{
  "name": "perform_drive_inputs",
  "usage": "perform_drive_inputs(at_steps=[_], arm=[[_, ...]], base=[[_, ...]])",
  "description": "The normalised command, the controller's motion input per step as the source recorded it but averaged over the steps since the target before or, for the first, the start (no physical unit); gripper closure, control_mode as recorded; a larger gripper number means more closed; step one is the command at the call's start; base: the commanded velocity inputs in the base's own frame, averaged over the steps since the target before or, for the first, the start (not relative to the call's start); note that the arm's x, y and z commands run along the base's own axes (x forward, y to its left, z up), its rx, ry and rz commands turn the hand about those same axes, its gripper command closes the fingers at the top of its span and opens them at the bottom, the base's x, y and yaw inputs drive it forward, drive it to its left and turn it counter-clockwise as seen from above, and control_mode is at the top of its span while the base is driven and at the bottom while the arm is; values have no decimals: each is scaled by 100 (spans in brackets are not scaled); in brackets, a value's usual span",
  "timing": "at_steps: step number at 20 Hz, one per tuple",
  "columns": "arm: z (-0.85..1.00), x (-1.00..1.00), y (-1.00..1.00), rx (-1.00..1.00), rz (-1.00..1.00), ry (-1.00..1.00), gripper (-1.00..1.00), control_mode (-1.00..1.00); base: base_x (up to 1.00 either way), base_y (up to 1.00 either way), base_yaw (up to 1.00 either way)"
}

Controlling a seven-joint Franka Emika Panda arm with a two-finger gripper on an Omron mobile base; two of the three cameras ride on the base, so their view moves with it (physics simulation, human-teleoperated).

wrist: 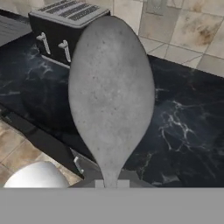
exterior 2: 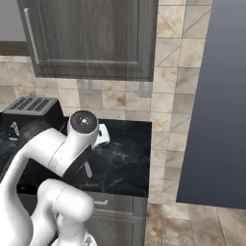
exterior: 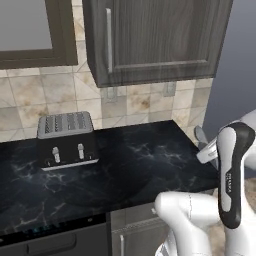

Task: Take the fork and place it on the left side of the plate. Then take the spoon and place it on the right side of the plate. Make sure they're directly next to the plate.

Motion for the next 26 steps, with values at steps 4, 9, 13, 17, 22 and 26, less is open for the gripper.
perform_drive_inputs(at_steps=[4, 9, 13, 17, 22, 26], arm=[[-23, -12, 35, -15, 8, 0, 100, -100], [-24, 0, 42, -18, 12, 0, 100, -100], [-13, 0, 37, -17, 11, 0, 100, -100], [-6, -1, 21, -10, 8, 0, 100, 100], [0, 0, 0, 0, 0, 0, 100, 100], [0, 0, 0, 0, 0, 0, 100, 100]], base=[[0, 0, 0], [0, 0, 0], [0, 0, 0], [-4, 7, 4], [-46, 16, 32], [-75, 12, 55]])
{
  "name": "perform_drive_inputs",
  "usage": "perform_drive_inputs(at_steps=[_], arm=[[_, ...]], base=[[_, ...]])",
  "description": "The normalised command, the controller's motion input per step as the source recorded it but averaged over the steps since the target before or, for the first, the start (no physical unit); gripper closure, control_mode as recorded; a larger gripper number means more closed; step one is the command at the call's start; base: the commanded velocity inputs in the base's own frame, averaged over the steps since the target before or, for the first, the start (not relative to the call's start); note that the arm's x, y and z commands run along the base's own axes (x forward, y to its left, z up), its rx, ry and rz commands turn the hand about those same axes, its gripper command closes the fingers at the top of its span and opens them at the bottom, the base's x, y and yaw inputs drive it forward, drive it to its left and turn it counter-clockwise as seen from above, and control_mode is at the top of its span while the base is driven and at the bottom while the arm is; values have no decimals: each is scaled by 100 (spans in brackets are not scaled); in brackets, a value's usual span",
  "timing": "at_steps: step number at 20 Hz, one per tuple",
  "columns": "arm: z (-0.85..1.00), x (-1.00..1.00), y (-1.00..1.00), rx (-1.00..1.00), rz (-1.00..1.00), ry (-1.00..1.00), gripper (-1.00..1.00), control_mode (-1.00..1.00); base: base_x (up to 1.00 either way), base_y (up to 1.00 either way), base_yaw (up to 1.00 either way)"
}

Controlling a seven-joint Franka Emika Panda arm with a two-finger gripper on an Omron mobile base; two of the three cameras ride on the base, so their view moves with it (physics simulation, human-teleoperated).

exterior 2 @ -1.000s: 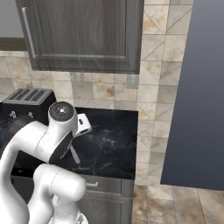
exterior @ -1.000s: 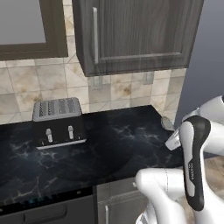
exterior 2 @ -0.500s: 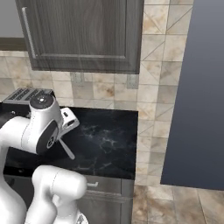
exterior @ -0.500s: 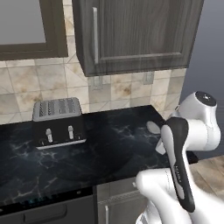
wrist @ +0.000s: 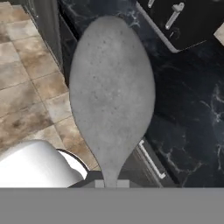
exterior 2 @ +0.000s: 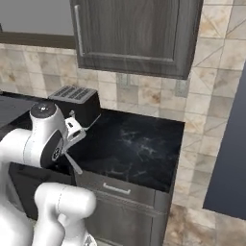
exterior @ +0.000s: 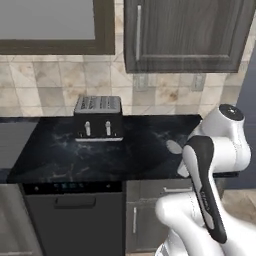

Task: Take the fork and place it on the left side of the plate. Then take the spoon and place it on the right side of the plate. Make sure they're directly next to the plate.

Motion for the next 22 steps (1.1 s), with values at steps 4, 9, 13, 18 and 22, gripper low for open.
perform_drive_inputs(at_steps=[4, 9, 13, 18, 22], arm=[[0, 0, 0, 0, 0, 0, 100, 100], [0, 0, 0, 0, 0, 0, 100, 100], [0, 0, 0, 0, 0, 0, 100, 100], [0, 0, 0, 0, 0, 0, 100, 100], [0, 0, 0, 0, 0, 0, 100, 100]], base=[[-75, 16, 68], [-41, 48, 75], [-12, 69, 80], [-2, 53, 85], [0, 35, 86]])
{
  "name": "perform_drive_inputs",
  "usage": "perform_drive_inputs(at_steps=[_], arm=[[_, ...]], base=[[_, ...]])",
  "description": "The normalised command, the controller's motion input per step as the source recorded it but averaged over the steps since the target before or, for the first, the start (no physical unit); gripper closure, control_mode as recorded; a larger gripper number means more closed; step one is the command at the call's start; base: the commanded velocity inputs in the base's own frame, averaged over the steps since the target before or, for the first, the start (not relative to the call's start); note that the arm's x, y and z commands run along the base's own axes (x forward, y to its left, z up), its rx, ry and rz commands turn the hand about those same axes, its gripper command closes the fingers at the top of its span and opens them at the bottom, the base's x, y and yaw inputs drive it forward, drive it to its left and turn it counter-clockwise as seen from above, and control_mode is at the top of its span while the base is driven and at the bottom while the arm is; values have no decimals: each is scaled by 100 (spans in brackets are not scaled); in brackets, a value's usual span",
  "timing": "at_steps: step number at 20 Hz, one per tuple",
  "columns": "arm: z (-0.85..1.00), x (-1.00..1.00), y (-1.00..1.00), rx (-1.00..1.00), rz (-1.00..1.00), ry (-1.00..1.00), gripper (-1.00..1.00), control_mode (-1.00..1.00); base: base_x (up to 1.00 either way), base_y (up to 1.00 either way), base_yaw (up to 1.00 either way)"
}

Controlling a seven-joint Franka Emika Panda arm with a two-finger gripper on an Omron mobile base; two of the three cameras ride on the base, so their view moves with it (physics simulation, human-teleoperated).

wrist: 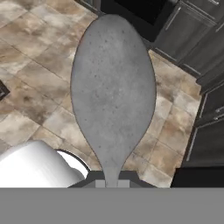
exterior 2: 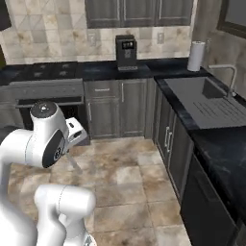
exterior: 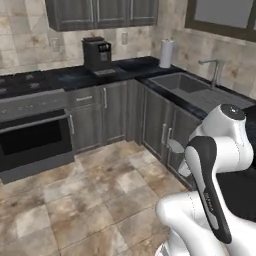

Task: Take the fork and place it on the left side of the plate. Then take the spoon and place it on the right side of the plate. Make sure they're directly next to the plate.

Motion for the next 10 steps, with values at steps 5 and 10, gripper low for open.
perform_drive_inputs(at_steps=[5, 10], arm=[[0, 0, 0, 0, 0, 0, 100, 100], [0, 0, 0, 0, 0, 0, 100, 100]], base=[[0, 33, 81], [14, 26, 75]])
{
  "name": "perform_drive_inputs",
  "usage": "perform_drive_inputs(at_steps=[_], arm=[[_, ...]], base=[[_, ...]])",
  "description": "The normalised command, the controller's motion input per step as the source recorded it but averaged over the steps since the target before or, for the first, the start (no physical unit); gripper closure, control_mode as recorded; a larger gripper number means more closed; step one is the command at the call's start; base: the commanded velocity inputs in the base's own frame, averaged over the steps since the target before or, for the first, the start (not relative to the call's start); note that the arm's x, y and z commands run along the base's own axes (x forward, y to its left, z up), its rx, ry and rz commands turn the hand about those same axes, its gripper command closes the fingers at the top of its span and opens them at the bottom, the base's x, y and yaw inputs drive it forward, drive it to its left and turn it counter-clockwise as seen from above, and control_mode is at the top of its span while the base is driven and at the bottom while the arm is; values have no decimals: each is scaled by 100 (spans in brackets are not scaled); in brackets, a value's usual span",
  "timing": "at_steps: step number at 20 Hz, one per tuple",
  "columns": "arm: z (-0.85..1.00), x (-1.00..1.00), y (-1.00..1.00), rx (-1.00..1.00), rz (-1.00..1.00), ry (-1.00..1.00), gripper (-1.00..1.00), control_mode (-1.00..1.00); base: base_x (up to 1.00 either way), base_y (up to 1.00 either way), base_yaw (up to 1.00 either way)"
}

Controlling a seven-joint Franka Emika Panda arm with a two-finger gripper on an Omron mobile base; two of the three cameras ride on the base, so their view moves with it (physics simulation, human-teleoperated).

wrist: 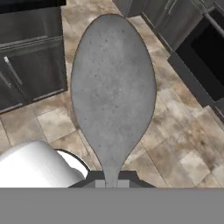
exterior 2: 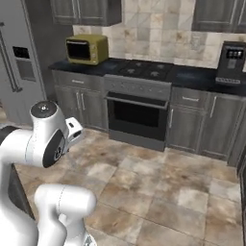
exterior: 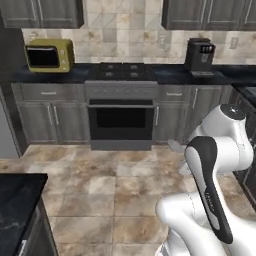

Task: Take the fork and place it on the left side of the plate. Then take the spoon and place it on the right side of the plate. Make sure they're directly next to the plate.

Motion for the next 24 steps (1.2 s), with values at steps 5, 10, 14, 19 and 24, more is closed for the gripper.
perform_drive_inputs(at_steps=[5, 10, 14, 19, 24], arm=[[0, 0, 0, 0, 0, 0, 100, 100], [0, 0, 0, 0, 0, 0, 100, 100], [0, 0, 0, 0, 0, 0, 100, 100], [0, 0, 0, 0, 0, 0, 100, 100], [0, 0, 0, 0, 0, 0, 100, 100]], base=[[50, 2, 63], [74, -12, 45], [85, -36, 35], [92, -39, 34], [96, -29, 37]])
